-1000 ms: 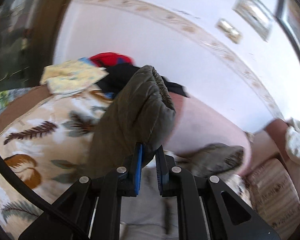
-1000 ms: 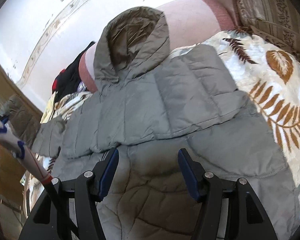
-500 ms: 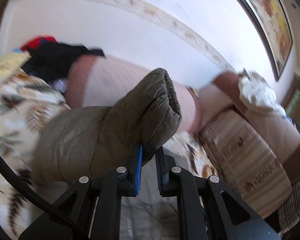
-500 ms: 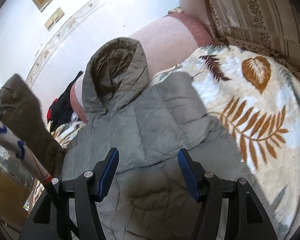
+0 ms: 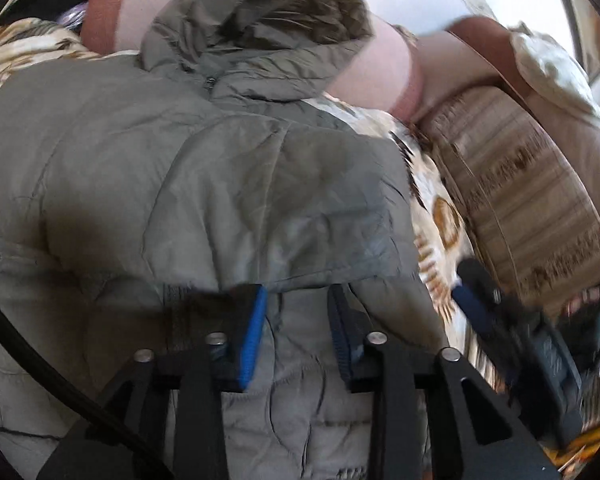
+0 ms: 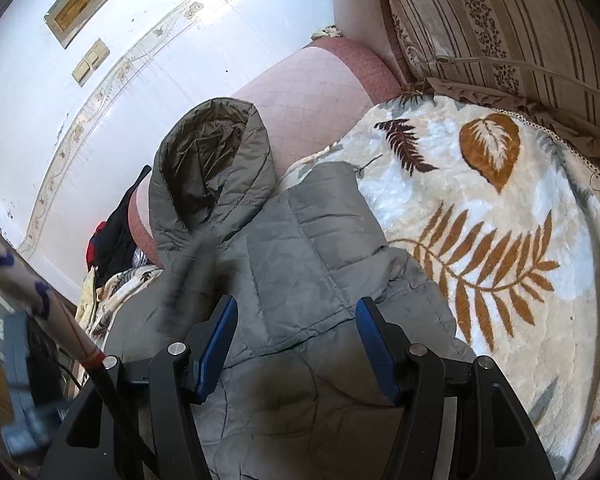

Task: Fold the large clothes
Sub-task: 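Carry the sleeve across the jacket body and open the left tool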

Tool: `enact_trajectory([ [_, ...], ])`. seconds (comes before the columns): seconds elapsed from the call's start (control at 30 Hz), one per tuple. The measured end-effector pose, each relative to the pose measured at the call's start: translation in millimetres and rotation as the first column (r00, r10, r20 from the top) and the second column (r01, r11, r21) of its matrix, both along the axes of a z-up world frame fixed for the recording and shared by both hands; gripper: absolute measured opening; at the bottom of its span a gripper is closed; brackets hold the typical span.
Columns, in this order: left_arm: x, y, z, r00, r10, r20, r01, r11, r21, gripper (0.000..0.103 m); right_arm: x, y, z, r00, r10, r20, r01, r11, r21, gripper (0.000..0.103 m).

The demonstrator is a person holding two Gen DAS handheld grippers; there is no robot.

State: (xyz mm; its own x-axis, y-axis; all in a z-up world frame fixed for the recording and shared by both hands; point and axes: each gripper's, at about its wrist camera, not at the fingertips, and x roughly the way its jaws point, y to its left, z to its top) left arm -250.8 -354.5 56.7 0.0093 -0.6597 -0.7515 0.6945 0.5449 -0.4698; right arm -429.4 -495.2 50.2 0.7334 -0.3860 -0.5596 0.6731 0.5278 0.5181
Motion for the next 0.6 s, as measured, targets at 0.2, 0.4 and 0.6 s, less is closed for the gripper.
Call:
enact_trajectory([
  [0.2,16,46,43,0.986,0.044,0.163,-0.034,0.997,-0.064,0.046,7,5,7,0.997,0.062,0.04,-0.06,0.997,-0.042,0.057],
  [0.4,96,94,39,0.91,0.287,0.299,-0.305,0.952,0.016,0.047,50,30,7,0.973,0.232,-0.008,-0.231,0.963,-0.14,0.052],
  [0.6,135,102,-6,0.916,0.308,0.259,-0.346,0.931,0.117,0.047,89,33,-9,0.942,0.308,-0.134,-0.328,0.929,-0.17,0.052],
])
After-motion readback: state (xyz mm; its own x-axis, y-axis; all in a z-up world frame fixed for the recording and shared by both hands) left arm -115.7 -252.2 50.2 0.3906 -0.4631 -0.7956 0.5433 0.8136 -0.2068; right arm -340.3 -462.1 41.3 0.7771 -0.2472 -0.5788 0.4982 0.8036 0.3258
